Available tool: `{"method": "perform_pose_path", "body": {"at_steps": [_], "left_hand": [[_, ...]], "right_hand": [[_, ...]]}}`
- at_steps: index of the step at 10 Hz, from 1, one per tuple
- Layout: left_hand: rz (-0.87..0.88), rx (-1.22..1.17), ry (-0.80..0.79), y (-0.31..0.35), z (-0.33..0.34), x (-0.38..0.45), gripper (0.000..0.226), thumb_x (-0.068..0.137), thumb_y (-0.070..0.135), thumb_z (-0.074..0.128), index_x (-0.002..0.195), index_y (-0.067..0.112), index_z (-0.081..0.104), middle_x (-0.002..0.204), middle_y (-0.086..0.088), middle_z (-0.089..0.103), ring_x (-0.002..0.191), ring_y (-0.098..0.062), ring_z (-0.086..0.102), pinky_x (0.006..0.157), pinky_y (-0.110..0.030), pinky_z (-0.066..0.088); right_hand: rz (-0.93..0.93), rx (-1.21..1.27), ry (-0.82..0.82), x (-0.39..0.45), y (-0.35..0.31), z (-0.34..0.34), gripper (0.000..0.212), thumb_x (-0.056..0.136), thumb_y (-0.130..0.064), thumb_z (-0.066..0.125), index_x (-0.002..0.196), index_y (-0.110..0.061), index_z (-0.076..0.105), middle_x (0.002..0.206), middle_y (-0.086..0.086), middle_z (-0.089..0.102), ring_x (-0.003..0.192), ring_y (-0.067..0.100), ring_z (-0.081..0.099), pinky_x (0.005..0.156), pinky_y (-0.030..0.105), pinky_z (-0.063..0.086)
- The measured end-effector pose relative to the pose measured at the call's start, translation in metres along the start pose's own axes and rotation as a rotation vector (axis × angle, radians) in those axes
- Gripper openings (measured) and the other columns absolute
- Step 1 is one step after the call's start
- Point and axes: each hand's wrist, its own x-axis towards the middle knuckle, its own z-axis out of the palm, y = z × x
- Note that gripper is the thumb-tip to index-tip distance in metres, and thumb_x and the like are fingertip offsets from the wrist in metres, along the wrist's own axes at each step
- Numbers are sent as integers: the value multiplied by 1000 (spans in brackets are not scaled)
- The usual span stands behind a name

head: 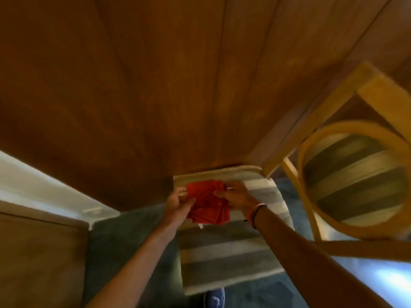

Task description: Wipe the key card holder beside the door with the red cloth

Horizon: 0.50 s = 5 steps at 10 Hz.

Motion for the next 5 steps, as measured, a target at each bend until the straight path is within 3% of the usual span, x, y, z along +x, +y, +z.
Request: {"method": "perform_pose_path", "body": {"at_steps": [1, 2, 3, 4, 5], "left_hand": [[-197, -73, -14, -68, 39, 21, 30, 96, 4, 53, 119, 24, 56, 113, -4, 64, 109, -28, 63, 99, -51, 53], [-275, -123, -21, -119, 63, 37, 44, 92, -10, 48, 130, 12, 53, 125, -16, 62, 114, -35, 62, 100, -54, 51], [-299, -169, -102, -151, 72, 42, 49, 90, -10, 49, 125, 24, 53, 116, -2, 65, 104, -23, 64, 87, -44, 57], [-316, -146, -156, -169, 72, 44, 48, 92, -1, 53, 124, 34, 50, 106, 12, 62, 99, -11, 61, 82, -31, 53], [-238, -34, -108, -166, 66, 44, 42, 94, 3, 54, 130, 27, 54, 114, 9, 65, 97, -2, 60, 75, -18, 54]], "right_hand": [[189, 85, -58, 38, 66, 2, 39, 104, -2, 56, 142, 7, 58, 143, 25, 62, 86, 22, 66, 65, 28, 56], [272, 118, 10, 75, 122, 5, 37, 102, 7, 53, 139, 10, 59, 138, 28, 64, 92, 27, 63, 84, 39, 58], [301, 117, 39, 92, 152, 8, 37, 100, 11, 52, 136, 12, 60, 141, 32, 62, 107, 32, 61, 95, 44, 51], [313, 122, 6, 100, 166, 13, 39, 100, 10, 53, 139, 12, 56, 143, 33, 60, 117, 36, 63, 107, 51, 51], [310, 139, 70, 97, 164, 13, 56, 99, 6, 59, 153, 1, 43, 152, 27, 53, 137, 41, 55, 113, 47, 46]]}}
